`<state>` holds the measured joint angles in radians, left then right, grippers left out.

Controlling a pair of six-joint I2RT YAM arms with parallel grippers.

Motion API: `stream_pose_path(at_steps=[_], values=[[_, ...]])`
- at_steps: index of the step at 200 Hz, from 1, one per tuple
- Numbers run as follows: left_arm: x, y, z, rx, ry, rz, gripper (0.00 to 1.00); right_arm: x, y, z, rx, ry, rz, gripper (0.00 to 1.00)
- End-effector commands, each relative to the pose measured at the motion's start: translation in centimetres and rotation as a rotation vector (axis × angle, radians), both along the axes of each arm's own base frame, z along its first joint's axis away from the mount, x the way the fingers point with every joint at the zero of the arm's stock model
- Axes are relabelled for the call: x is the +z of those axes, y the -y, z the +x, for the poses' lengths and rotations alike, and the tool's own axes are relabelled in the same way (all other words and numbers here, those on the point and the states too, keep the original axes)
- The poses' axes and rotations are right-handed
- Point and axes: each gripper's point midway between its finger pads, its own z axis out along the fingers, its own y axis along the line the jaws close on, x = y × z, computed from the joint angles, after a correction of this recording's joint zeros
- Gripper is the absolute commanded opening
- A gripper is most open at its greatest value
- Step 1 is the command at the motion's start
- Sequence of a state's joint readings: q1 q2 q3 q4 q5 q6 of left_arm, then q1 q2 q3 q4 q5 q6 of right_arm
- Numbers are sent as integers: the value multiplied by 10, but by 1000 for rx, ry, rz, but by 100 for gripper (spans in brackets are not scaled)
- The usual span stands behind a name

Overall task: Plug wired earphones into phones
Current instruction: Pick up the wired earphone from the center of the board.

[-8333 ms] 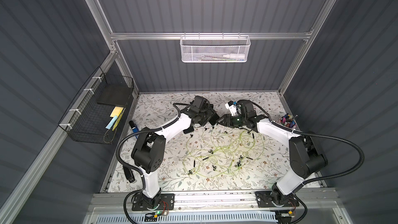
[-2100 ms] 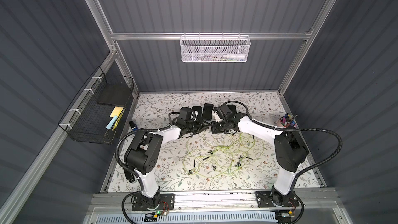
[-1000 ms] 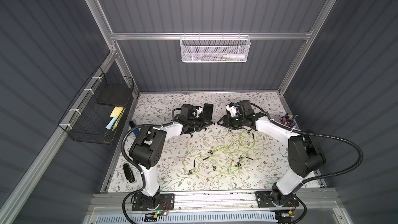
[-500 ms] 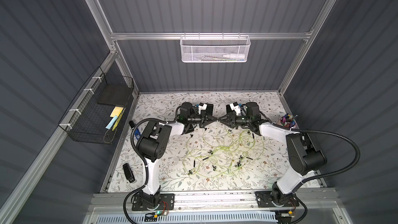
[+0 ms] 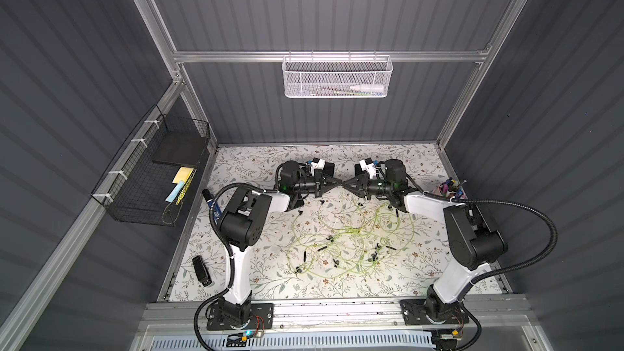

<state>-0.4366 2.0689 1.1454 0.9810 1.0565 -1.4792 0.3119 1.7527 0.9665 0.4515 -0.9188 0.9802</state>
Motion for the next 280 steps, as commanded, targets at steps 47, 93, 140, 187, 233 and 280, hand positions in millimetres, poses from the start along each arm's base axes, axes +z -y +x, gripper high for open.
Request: stream_pose_path(at_steps=[47,93,140,187,233,280], values=[[1,-2,-3,-23,22,-14,0,3,5,7,-43,19,14,28],[-1,-2,-3,-19,18,-10,0,9,5,9,-53,28,41,24],[0,-1,0,-11,18,-5,0,6,4,9,-50,20,50,16],[-4,-1,3,5,11,11,0,2,5,7,-49,9,53,19],[-5,-1,5,16,16,26,0,1,4,7,-49,4,58,18],[-5,0,5,19,18,30,0,-3,5,8,-57,-8,56,13]])
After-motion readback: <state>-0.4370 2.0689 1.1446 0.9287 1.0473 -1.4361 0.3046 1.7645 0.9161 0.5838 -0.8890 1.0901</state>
